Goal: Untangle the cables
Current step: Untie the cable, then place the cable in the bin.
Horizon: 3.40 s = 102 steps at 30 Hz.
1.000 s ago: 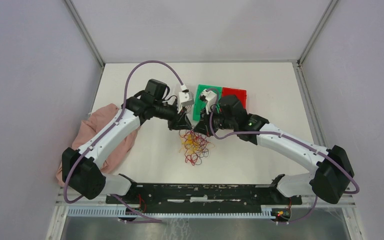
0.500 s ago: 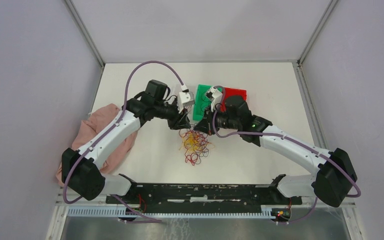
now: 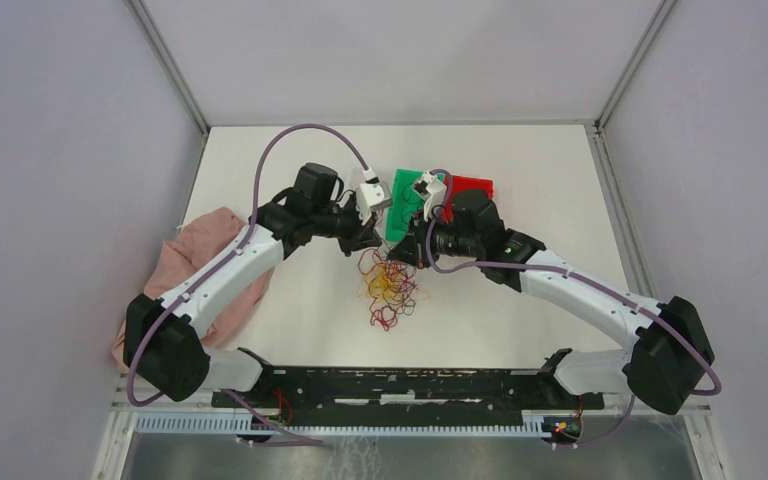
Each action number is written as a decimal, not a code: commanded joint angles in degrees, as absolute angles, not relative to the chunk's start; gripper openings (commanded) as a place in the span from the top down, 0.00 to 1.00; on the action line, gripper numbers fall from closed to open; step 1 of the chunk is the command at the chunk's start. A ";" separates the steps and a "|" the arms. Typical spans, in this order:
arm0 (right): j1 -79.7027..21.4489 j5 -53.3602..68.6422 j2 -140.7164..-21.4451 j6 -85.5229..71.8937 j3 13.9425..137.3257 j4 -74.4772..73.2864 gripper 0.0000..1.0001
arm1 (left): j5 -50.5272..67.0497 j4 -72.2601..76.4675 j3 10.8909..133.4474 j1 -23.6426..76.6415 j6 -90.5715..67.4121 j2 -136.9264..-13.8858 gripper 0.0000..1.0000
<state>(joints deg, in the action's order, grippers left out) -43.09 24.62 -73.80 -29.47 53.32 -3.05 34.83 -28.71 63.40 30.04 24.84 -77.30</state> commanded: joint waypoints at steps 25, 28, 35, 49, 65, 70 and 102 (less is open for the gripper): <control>-34.34 29.47 -59.51 -34.86 55.87 -2.02 0.37 | 41.47 -37.55 75.12 29.95 28.11 -62.97 0.97; -34.19 27.91 -60.03 -35.05 56.54 -1.88 0.35 | 42.27 -35.93 73.26 29.91 30.26 -59.72 0.97; -38.01 27.91 -64.44 -35.07 57.78 3.63 0.30 | 43.45 -30.32 71.98 29.97 28.79 -57.68 0.97; -46.53 20.56 -74.51 -32.95 61.78 7.60 0.29 | 46.79 -30.23 72.61 30.47 29.85 -57.94 0.97; -47.88 14.20 -81.12 -32.24 50.44 15.31 0.29 | 47.01 -19.19 85.63 30.76 15.23 -60.30 0.97; -47.90 11.66 -81.13 -32.42 45.50 17.34 0.31 | 45.65 -15.95 89.04 30.78 11.53 -61.26 0.97; -47.90 4.48 -75.63 -30.83 32.83 18.74 0.34 | 28.97 -9.24 119.50 30.77 14.37 -73.04 0.97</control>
